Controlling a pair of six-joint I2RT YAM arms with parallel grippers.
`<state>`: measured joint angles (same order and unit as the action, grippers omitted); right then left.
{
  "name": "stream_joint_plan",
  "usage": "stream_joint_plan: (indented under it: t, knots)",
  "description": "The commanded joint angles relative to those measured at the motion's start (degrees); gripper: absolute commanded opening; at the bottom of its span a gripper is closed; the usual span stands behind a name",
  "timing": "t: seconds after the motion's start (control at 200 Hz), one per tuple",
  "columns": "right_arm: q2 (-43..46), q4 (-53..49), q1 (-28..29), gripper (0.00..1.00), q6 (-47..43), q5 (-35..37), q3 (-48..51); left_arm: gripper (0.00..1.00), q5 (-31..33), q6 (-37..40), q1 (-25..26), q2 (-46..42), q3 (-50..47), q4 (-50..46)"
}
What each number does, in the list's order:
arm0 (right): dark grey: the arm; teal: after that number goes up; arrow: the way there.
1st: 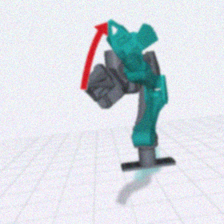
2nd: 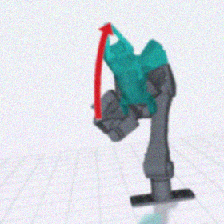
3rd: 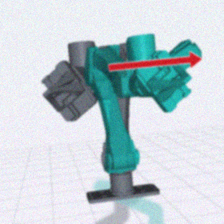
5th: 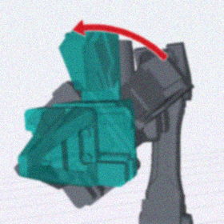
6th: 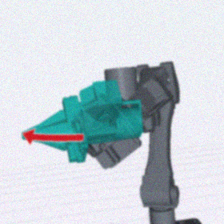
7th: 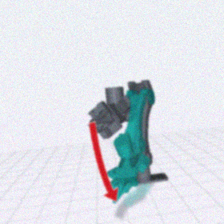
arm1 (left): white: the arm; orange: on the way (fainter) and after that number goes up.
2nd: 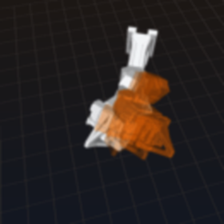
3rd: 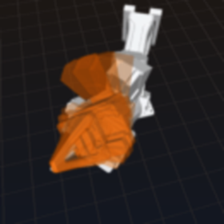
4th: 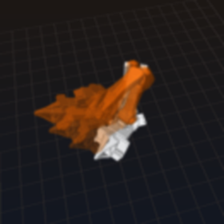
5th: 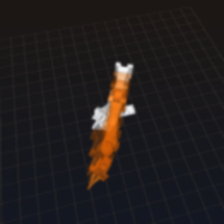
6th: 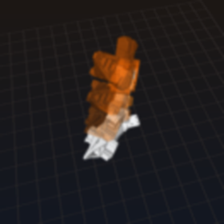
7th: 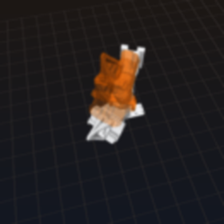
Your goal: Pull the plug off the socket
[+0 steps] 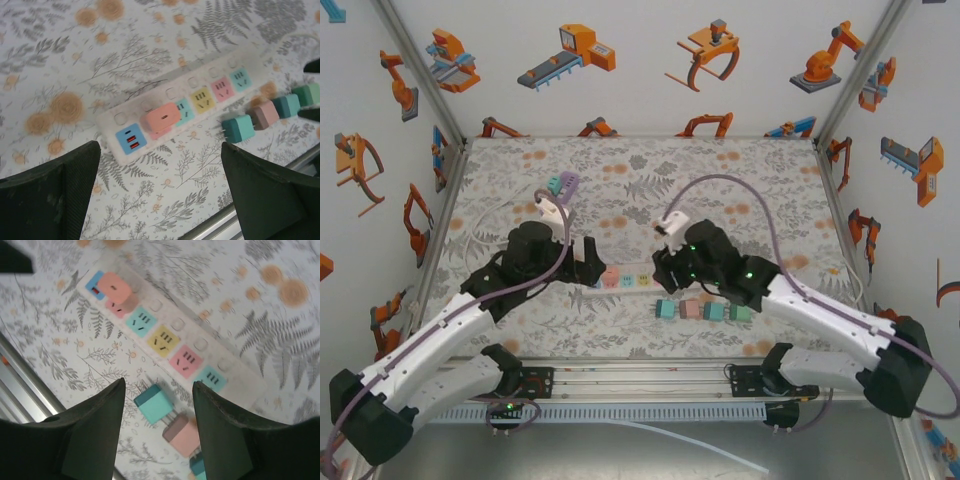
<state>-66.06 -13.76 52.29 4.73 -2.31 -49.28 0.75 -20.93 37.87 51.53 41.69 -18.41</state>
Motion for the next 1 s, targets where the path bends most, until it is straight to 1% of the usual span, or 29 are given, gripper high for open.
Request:
stream_joint_plan:
  t: [0.0, 0.085, 0.175, 0.27, 0.396, 0.581, 0.771, 0.996]
  knots:
    - [-5.88, 2.90, 3.87, 0.53, -19.16, -2.94, -4.69, 0.99, -0.52, -7.91, -4.31, 0.98, 0.16, -5.34]
    - [-10.92, 3.17, 5.13, 0.53, -26.52, -7.61, -7.09, 0.99, -3.32, -10.23, -8.25, 1.97, -1.42, -5.67]
    - [-14.74, 4.95, 5.45, 0.53, -32.76, -12.19, -8.39, 0.99, -5.20, -11.27, -10.63, 2.90, -3.08, -5.42]
    - [-17.86, 7.78, 5.45, 0.54, -37.45, -13.66, -9.11, 0.99, -4.25, -11.03, -11.67, 3.84, -5.07, -4.96]
    - [-22.48, 7.87, 5.28, 0.54, -43.69, -15.54, -10.93, 0.98, -3.49, -10.84, -12.94, 5.36, -7.16, -3.89]
    - [-28.78, 7.48, 3.53, 0.52, -44.82, -20.81, -14.30, 0.94, -4.23, -10.58, -13.85, 7.76, -8.36, -1.52]
    - [-33.37, 7.41, 2.64, 0.48, -44.90, -20.89, -17.36, 0.86, -6.26, -9.53, -14.22, 11.58, -7.77, -0.08]
    - [-36.99, 8.13, 1.35, 0.46, -44.81, -21.41, -19.41, 0.79, -6.65, -8.91, -14.23, 14.89, -7.77, 2.19]
